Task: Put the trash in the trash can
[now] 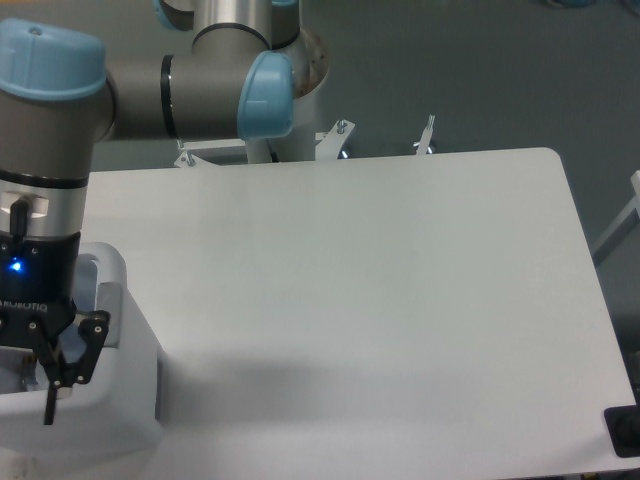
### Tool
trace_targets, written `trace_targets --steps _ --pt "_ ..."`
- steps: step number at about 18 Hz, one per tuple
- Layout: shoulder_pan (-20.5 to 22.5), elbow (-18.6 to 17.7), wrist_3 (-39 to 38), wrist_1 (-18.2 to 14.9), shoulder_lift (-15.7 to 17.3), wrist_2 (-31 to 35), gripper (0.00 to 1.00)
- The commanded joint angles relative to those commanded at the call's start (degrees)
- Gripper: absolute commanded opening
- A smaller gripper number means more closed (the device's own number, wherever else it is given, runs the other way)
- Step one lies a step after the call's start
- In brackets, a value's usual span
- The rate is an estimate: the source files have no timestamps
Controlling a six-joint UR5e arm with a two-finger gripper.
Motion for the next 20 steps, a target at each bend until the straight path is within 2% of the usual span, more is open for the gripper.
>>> trace_targets --steps 2,8,12,13,18,19,20 --pt "1.49 0.96 1.22 -0.09 0.0 0.78 1.0" --pt "5.09 0.97 10.0 -0.35 1.93 24.75 1.0" --pt "9.13 -0.43 15.89 -1.49 3.6 30.66 1.0" --pt "10.28 -1.22 19.13 -3.5 4.74 31.02 1.0" --pt "14.59 -6.49 39.86 -18.78 11.15 31.46 1.0" --pt "15.38 -7.72 43.99 -20.9 12.64 31.46 1.0" --pt "15.73 -9.21 47.25 -21.53 13.88 31.46 1.0"
